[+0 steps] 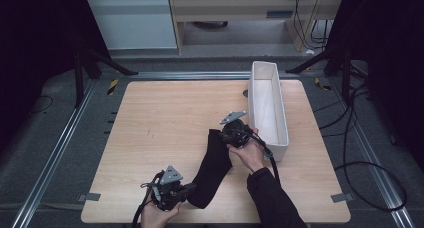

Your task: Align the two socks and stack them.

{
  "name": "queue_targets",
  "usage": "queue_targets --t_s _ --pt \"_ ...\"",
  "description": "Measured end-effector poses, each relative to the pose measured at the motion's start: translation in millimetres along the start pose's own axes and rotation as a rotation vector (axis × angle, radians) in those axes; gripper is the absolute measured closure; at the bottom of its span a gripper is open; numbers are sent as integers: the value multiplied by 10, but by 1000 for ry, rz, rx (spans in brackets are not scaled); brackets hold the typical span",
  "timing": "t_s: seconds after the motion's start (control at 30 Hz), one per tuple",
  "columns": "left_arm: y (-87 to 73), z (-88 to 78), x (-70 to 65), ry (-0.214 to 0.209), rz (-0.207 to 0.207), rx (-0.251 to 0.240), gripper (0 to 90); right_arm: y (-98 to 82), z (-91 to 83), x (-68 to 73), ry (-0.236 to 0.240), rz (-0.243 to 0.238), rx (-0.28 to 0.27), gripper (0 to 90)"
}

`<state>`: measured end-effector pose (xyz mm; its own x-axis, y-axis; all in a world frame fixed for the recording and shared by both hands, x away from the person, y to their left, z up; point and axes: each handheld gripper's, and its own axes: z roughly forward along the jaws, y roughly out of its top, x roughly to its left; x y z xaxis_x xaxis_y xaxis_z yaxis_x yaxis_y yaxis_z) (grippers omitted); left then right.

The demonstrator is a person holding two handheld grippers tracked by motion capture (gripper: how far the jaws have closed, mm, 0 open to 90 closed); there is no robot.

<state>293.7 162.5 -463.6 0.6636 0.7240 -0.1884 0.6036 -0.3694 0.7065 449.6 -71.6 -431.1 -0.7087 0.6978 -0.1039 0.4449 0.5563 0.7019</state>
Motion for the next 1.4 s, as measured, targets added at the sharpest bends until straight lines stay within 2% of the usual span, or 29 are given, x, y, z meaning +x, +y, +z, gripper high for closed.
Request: queue_targets --t_s 0.17,0.37,0.5,0.67,0.8,0.93,0.97,1.1,1.23,1.33,1.37,1.4 --pt "-30 55 33 -4 -14 17 864 -9 116 57 -23 -22 33 796" --pt "-25 74 30 7 -1 17 864 -50 247 94 -27 -16 30 792" --pt "-40 110 66 23 2 32 863 -78 354 106 -51 -7 38 789" --pt "-60 142 79 21 -1 47 861 -149 499 115 -71 18 55 779" --pt "-80 172 100 28 -6 59 844 -203 557 95 -77 40 66 708" --pt "-94 184 118 47 0 62 782 -159 412 99 -79 31 -15 614" --pt "-96 184 120 47 1 60 764 -136 316 107 -66 27 -45 607" --pt "-104 171 121 59 9 60 736 -144 93 147 -10 31 -95 608" --pt "-104 160 122 61 11 55 738 -321 -116 231 66 47 -113 640" --pt "-103 160 119 63 18 55 740 -499 -201 290 101 56 -112 647" --pt "-102 160 119 63 24 58 755 -624 -236 332 106 54 -106 649" --pt "-102 159 115 65 25 58 755 -624 -236 332 106 54 -106 649"
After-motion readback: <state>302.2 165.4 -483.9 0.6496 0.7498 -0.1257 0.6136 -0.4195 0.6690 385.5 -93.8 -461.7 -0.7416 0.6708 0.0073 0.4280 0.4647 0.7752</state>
